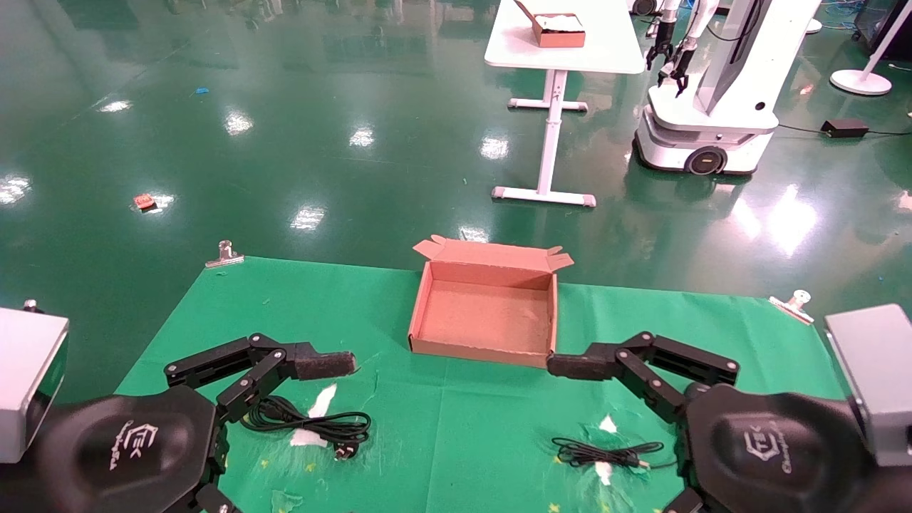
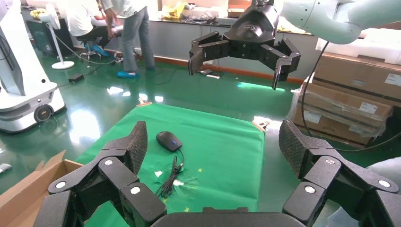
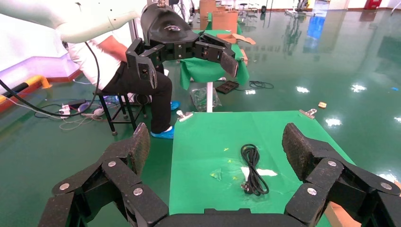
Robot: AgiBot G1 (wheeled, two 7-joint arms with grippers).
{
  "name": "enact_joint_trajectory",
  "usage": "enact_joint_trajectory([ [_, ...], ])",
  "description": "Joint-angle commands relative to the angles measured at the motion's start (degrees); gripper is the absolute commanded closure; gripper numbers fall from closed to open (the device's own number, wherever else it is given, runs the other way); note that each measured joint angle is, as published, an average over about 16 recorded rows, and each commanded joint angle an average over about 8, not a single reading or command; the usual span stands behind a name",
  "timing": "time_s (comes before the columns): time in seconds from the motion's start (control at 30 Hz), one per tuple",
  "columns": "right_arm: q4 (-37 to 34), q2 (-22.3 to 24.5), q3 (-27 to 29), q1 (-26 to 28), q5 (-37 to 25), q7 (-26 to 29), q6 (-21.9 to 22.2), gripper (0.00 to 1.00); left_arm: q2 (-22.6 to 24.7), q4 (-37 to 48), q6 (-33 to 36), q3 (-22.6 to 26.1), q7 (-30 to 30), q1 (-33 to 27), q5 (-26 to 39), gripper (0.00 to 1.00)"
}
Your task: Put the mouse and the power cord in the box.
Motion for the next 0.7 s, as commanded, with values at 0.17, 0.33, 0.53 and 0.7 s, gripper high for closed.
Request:
enact_joint_trajectory([
  [0.17, 0.0, 0.0, 0.0, 0.0, 0.0, 0.0, 0.0, 0.0, 0.0, 0.0, 0.0, 0.0, 0.0, 0.0, 0.0, 0.0],
  [0.33, 0.0, 0.0, 0.0, 0.0, 0.0, 0.0, 0.0, 0.0, 0.0, 0.0, 0.0, 0.0, 0.0, 0.0, 0.0, 0.0],
  [0.53, 0.0, 0.0, 0.0, 0.0, 0.0, 0.0, 0.0, 0.0, 0.0, 0.0, 0.0, 0.0, 0.0, 0.0, 0.0, 0.0],
  [0.7, 0.0, 0.0, 0.0, 0.0, 0.0, 0.0, 0.0, 0.0, 0.0, 0.0, 0.0, 0.0, 0.0, 0.0, 0.0, 0.0],
])
